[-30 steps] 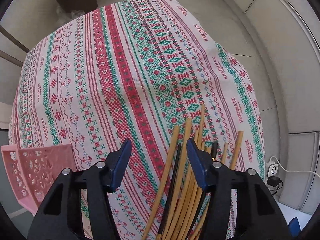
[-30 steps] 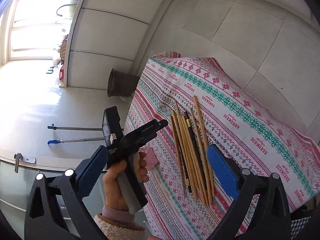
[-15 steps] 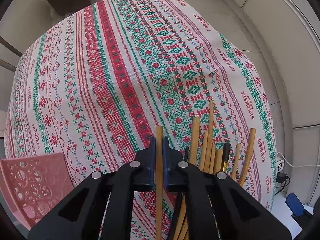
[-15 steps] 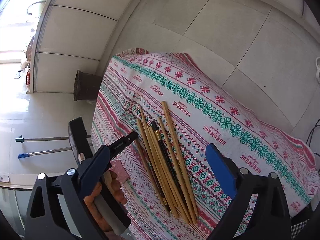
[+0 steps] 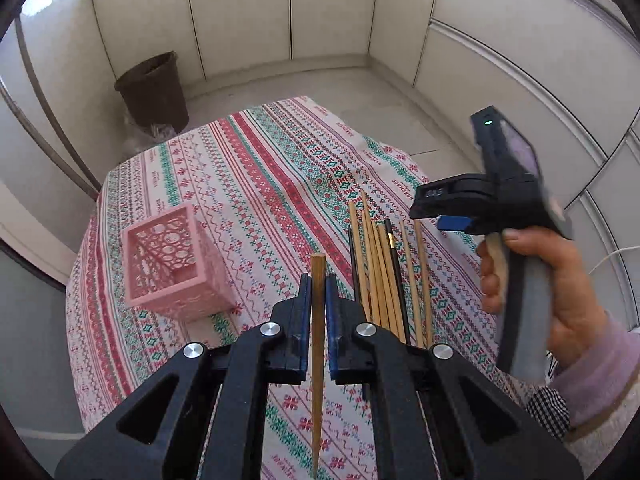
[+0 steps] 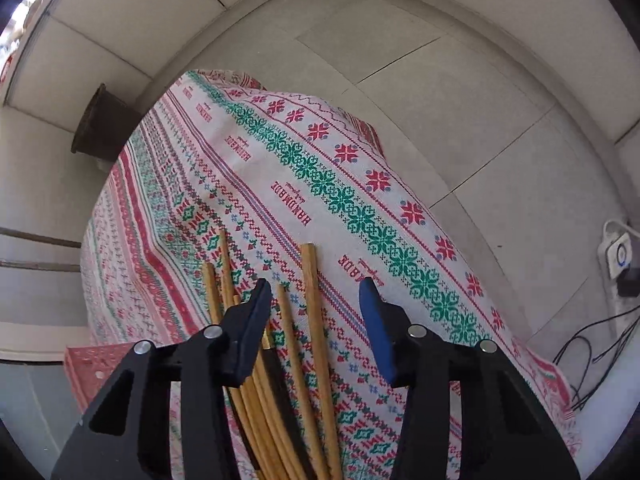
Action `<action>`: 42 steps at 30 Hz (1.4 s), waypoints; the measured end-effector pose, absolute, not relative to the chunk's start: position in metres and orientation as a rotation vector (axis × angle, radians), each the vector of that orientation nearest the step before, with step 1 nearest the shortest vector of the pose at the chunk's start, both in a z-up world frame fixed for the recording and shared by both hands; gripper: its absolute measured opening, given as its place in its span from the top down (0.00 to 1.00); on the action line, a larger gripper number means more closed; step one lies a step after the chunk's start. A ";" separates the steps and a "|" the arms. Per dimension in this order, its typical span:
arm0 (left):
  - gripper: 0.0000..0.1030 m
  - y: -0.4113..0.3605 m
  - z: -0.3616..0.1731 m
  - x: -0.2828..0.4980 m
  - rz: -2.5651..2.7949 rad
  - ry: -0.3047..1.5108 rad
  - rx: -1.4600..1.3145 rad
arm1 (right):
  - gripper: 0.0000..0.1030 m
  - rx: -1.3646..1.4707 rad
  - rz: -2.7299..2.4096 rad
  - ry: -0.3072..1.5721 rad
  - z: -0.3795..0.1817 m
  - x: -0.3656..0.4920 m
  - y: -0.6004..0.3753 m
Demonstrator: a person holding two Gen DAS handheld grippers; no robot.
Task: Organize utensils
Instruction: 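Grasp one wooden chopstick from the pile with the left gripper while the right gripper grasps another, then lower both held chopsticks into the pink basket and open both grippers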
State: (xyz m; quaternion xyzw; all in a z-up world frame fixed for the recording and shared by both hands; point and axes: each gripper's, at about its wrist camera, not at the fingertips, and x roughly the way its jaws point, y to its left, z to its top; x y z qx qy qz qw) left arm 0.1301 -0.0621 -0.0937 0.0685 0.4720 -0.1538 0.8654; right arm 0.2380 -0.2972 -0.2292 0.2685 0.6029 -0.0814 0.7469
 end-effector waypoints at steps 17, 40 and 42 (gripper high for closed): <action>0.94 0.044 -0.031 0.047 -0.280 0.751 -0.142 | 0.93 0.516 -0.107 1.055 -0.138 0.157 -0.301; 0.94 0.095 0.082 0.103 -0.072 0.428 -0.285 | 0.93 0.665 0.228 0.556 0.071 0.162 -0.261; 0.94 0.097 0.072 0.112 -0.067 0.442 -0.291 | 0.93 0.651 0.244 0.564 0.070 0.163 -0.251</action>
